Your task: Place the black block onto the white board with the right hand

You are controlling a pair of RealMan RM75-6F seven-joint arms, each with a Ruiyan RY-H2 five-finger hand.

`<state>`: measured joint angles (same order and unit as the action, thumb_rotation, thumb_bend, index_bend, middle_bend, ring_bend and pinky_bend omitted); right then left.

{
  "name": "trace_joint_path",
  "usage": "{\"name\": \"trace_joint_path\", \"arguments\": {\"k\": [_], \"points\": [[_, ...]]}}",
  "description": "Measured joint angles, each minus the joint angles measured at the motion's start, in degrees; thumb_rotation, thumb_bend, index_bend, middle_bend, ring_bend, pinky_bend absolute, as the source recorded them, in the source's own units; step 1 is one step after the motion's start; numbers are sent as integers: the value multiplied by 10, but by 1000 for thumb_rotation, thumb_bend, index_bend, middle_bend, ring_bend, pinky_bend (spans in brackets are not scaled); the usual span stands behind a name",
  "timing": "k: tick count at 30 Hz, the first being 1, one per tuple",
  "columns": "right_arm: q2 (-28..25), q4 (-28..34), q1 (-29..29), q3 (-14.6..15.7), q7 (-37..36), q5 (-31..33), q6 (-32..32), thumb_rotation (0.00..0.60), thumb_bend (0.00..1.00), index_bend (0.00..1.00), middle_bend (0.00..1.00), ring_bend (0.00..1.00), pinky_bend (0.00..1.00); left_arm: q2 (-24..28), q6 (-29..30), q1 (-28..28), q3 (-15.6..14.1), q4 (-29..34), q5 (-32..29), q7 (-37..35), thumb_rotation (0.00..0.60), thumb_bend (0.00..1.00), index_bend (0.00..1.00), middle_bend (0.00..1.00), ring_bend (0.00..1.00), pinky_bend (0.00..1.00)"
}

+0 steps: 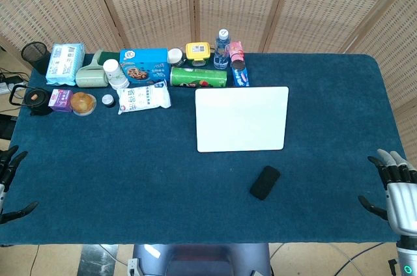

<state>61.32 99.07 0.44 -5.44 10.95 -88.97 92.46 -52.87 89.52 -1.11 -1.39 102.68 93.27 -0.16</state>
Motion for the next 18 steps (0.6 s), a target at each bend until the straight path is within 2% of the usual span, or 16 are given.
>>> {"name": "trace_joint_path", "arguments": {"k": [5,8,13,18], "points": [[-12,11,-3,7,5,0,-6,600,0,212,147,123,167,-1,7,5,-4,0,8,3,600,84,0,0,0,59],[-15,10,1,8,-9,-2,-13,600,0,235,171,140,224,-2,8,5,-5,1,10,5,600,85,0,0,0,59],[-10,-22,26,16,-90,-31,-45,600,0,256,190,154,255,-1,-1,2,-2,5,1,8,600,83,0,0,0,59],[4,-88,81,25,-166,-79,-103,600,0,272,232,198,287,0,-6,-1,1,11,-6,13,600,84,0,0,0,59]]}}
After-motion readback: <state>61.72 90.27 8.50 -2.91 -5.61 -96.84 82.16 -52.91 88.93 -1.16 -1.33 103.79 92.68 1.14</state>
